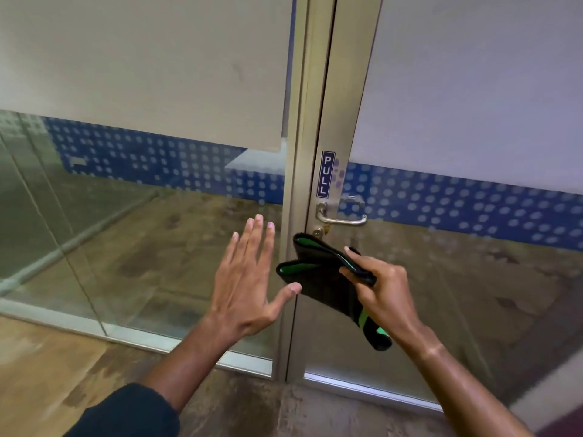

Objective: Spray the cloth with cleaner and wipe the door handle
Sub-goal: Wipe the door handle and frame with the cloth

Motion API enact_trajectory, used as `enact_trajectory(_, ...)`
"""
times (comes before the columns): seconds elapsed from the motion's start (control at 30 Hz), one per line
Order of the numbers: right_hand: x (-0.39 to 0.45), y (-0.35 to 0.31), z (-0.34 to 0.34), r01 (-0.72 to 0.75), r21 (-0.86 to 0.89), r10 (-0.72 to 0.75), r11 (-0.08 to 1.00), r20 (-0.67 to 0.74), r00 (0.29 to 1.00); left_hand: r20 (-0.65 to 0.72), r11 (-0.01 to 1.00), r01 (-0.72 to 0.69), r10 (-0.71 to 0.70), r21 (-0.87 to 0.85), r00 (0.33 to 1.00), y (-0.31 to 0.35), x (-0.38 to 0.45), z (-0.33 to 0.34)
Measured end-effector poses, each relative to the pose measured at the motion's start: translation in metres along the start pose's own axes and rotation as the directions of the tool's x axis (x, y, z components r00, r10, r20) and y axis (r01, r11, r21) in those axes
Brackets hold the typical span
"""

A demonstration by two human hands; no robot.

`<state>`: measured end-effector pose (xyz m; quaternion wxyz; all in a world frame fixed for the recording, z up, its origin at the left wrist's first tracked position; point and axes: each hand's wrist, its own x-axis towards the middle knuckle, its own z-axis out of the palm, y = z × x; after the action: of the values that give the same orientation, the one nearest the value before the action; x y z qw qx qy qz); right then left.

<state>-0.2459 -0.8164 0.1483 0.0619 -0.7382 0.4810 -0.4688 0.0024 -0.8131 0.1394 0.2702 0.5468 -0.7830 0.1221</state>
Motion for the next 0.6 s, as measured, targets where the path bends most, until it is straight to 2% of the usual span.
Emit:
enact_trajectory(0.13,0.016,0.014,0.005,-0.114,-0.029,0.110,0.993,-0.122,0.986,0.007,0.997,-0.053,0.054,-0.048,0.999,-0.011,0.030,0.022)
enact_trajectory(0.33,0.047,0.035,-0.013,-0.288,-0.026,0.263,0.957,-0.334,0.905,0.000,0.989,-0.117,0.117,-0.091,0.993,-0.014,0.074,0.053)
enact_trajectory(0.47,0.089,0.048,-0.043,-0.391,-0.023,0.325,0.920,-0.512,0.795,-0.003,0.986,-0.138,0.138,-0.099,0.990,-0.014,0.105,0.072)
enact_trajectory(0.6,0.144,0.052,-0.068,-0.351,-0.034,0.199,0.936,-0.771,0.605,-0.013,0.983,-0.142,0.141,-0.113,0.990,-0.015,0.139,0.090)
